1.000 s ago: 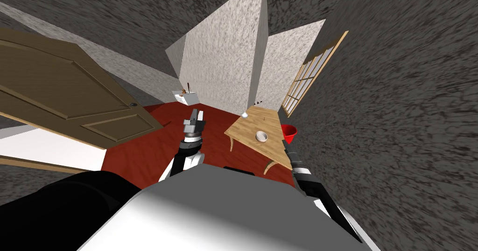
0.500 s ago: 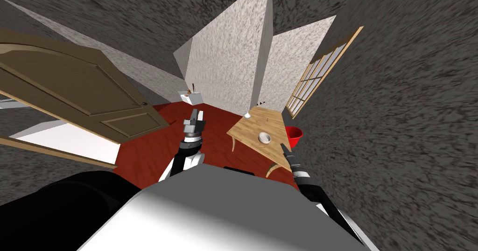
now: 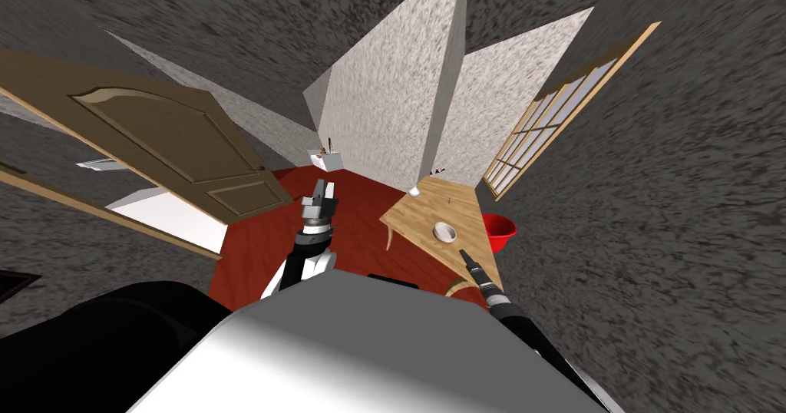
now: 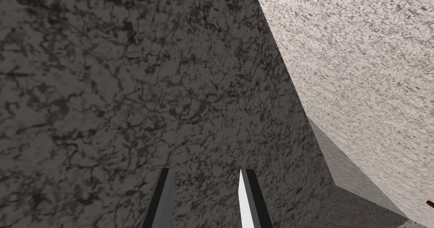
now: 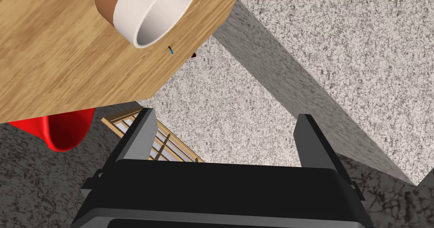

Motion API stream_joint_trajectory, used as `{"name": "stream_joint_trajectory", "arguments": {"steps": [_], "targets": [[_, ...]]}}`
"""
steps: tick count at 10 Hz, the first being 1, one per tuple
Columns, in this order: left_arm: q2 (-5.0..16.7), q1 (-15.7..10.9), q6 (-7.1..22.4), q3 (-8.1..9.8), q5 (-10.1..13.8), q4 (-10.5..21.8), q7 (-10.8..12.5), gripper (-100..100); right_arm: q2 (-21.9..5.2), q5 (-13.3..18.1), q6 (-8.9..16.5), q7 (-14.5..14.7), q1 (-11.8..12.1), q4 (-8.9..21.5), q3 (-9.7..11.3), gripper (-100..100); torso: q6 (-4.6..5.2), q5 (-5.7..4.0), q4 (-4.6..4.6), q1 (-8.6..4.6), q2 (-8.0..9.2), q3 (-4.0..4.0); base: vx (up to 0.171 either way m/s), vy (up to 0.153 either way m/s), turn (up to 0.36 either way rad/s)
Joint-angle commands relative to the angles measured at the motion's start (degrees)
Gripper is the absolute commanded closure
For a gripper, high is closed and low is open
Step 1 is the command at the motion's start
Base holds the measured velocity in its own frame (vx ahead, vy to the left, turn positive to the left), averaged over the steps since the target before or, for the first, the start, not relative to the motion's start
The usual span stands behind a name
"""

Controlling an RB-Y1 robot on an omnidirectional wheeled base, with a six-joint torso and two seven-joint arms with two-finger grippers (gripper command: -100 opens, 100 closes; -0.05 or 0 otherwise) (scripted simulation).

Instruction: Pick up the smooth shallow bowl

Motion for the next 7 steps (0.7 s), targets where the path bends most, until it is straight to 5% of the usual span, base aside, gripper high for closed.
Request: {"name": "stream_joint_trajectory", "arguments": {"steps": [1,7], "targets": [[0.0,0.0,0.0,0.0,0.0,0.0,0.0,0,-1.5,-1.0,1.8,0.7,2.0,1.4,1.9,-100,0.0,0.0,0.0,0.0,0.0,0.0,0.03,0.057,0.162],[0.0,0.0,0.0,0.0,0.0,0.0,0.0,0,-9.5,-5.7,8.7,1.5,7.0,6.2,6.4,-100,0.0,0.0,0.01,-0.02,0.03,0.02,0.026,0.052,0.167]]}}
